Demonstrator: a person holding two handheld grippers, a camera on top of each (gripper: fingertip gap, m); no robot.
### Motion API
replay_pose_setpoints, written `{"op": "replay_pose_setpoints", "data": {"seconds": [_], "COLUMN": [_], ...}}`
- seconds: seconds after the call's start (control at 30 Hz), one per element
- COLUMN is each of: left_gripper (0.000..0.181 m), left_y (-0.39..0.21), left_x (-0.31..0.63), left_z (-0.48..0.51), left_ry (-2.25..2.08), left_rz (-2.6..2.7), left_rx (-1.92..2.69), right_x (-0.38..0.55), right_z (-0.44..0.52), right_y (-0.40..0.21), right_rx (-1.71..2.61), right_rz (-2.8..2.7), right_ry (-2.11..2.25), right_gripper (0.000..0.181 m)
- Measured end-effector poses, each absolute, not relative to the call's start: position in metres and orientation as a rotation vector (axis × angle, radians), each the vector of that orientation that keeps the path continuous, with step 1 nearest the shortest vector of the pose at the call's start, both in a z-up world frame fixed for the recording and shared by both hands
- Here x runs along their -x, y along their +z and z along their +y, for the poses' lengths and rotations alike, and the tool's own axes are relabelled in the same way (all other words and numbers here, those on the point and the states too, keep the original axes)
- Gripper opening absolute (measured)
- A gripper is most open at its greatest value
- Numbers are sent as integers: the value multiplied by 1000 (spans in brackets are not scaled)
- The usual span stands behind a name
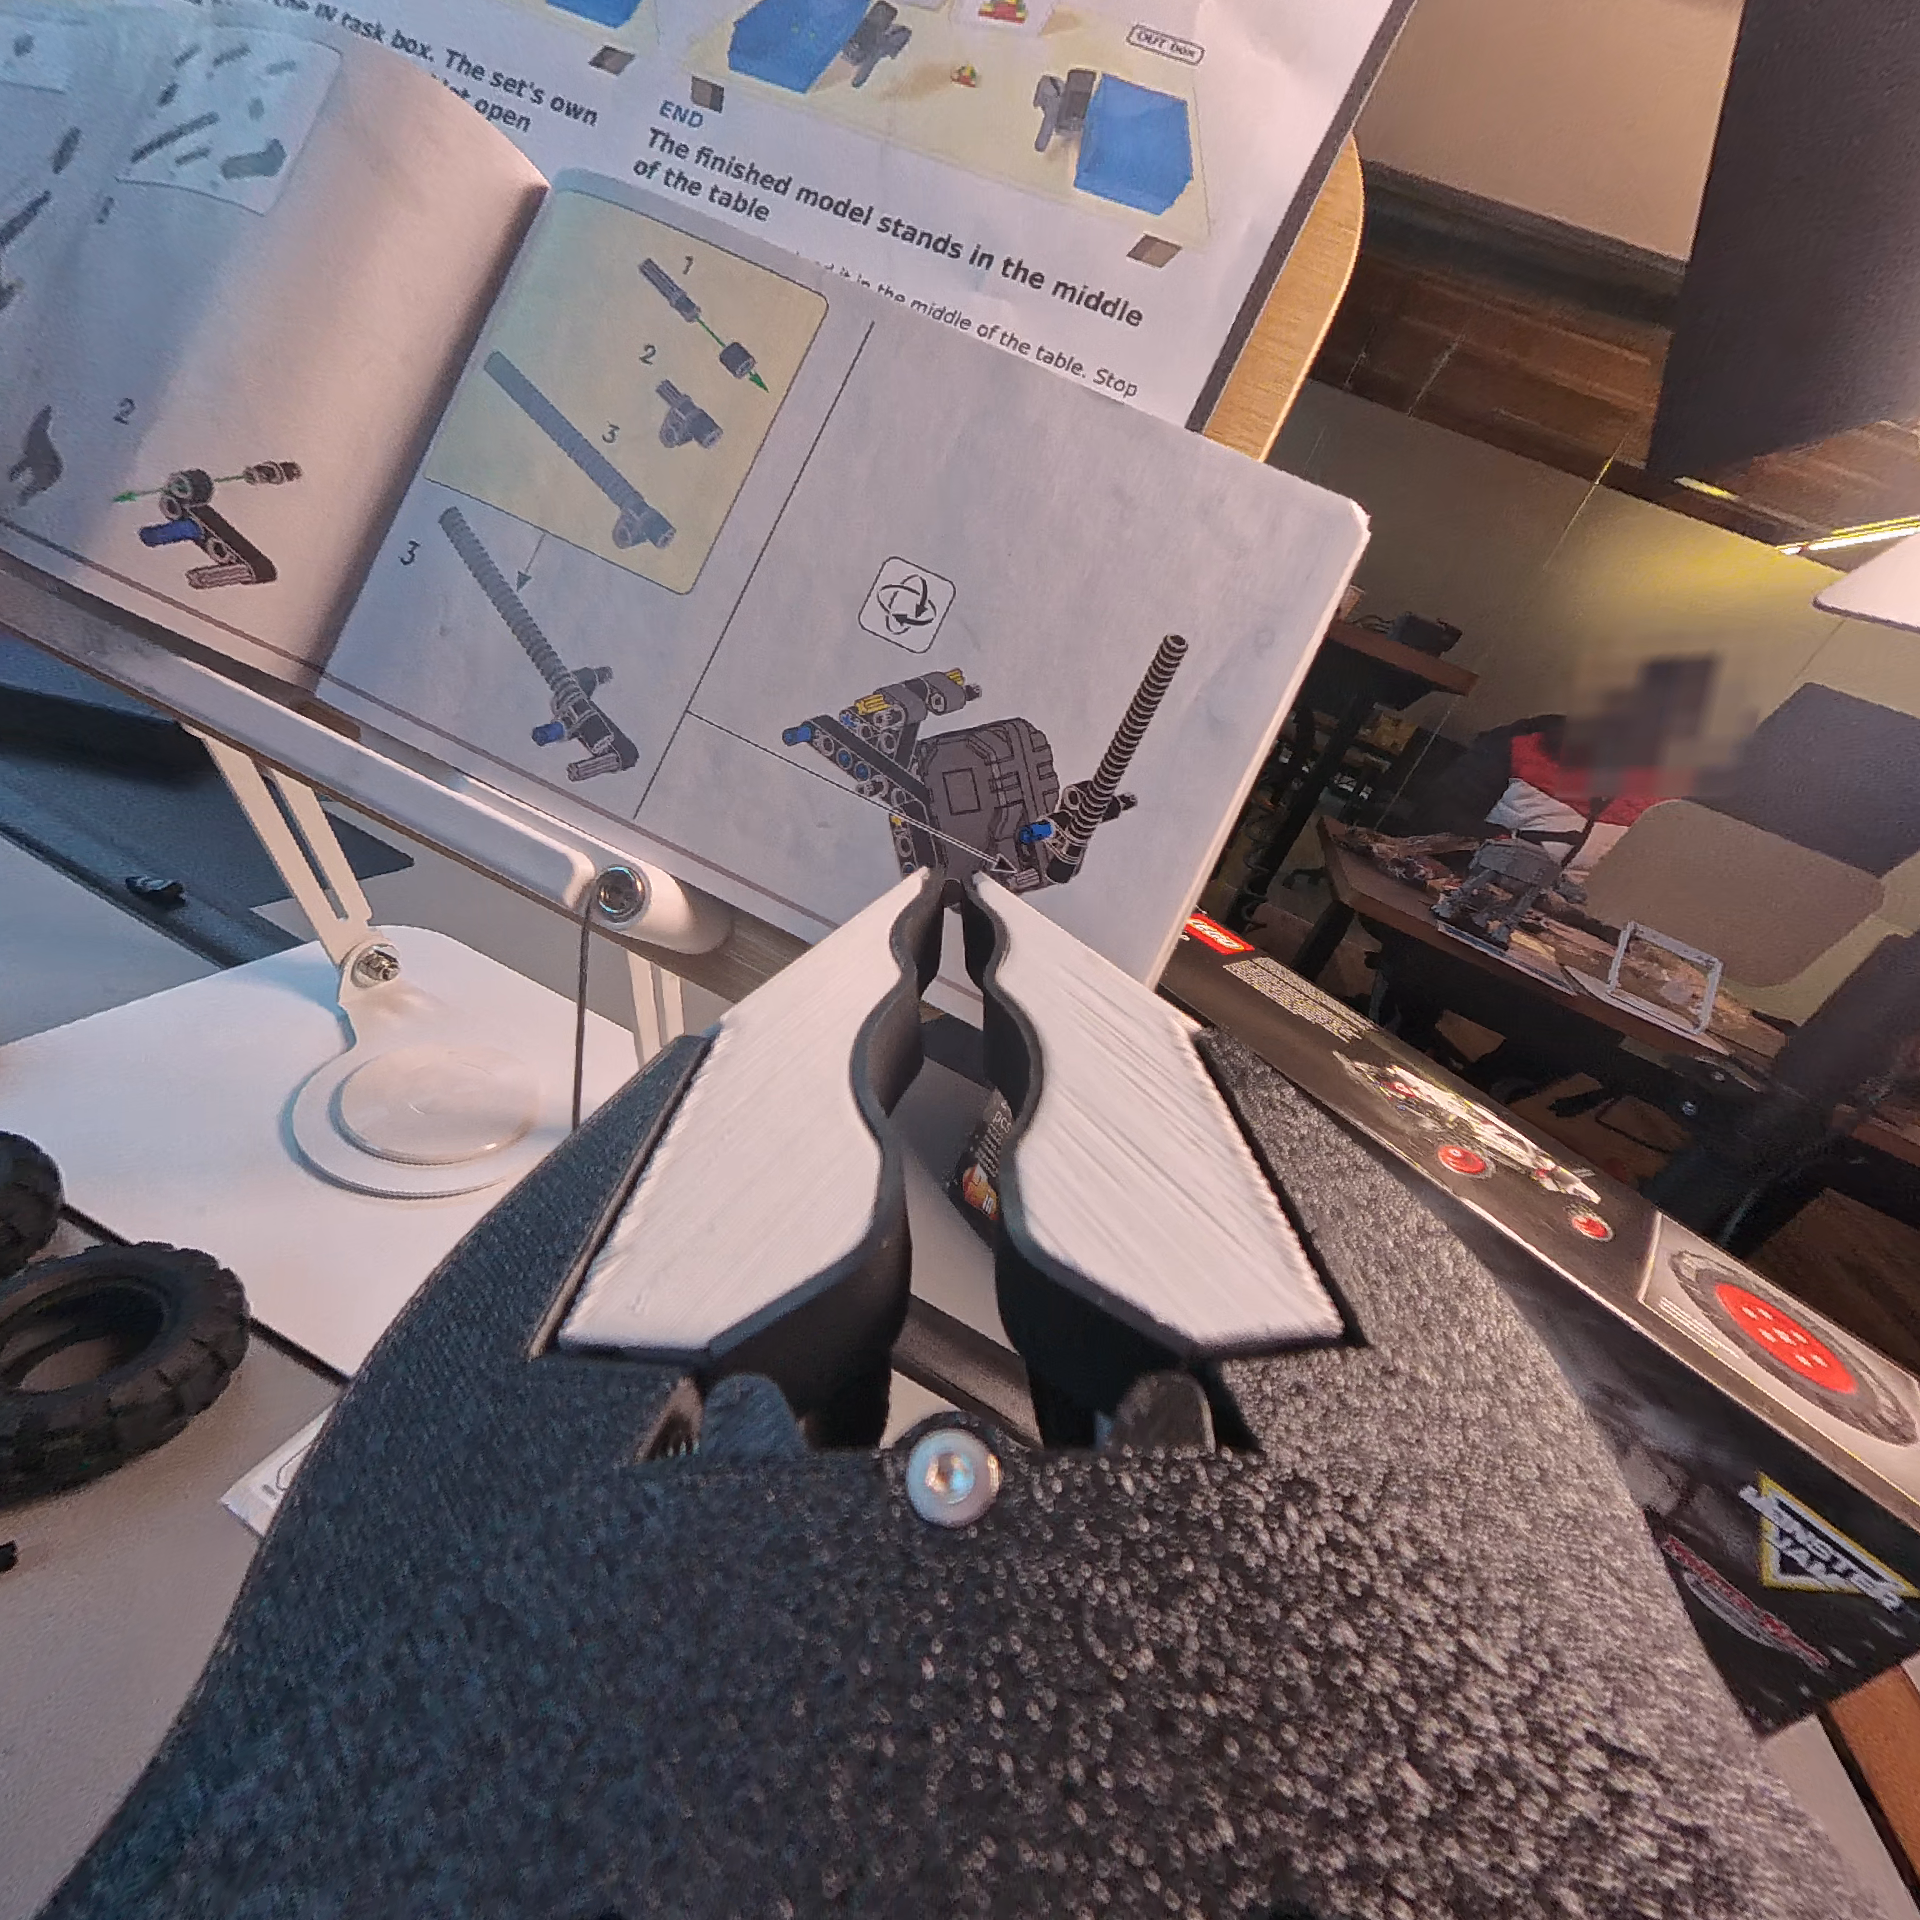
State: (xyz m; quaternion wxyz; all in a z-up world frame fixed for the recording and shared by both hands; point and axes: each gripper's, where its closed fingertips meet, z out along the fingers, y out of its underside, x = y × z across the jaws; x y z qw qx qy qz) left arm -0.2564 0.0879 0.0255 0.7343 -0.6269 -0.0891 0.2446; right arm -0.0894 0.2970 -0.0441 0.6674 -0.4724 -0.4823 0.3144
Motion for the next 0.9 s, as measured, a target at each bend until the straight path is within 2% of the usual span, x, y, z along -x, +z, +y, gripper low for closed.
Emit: {"op": "replay_pose_setpoints", "data": {"seconds": [0.13,0.37,0.57,0.8,0.9], "left_gripper": [24,43,50,72,74], "left_y": [9,-15,-19,-29,-38], "left_x": [230,220,223,233,234], "left_z": [113,131,119,97,91], "left_ry": [474,500,500,517,470], "left_rz": [-92,-78,-117,-82,-88], "left_rx": [1451,1541,1569,1588,1572], "right_x": [100,118,132,145,148], "right_z": [282,250,223,192,186], "right_y": [-47,-47,-46,-53,-58], "right_rx": [1057,1100,1096,1026,1019], "right_rz": [-1126,-1140,-1166,-1254,-1279], "right_ry": [724,791,783,839,833], "right_gripper": [3,18,30,36,38]}}
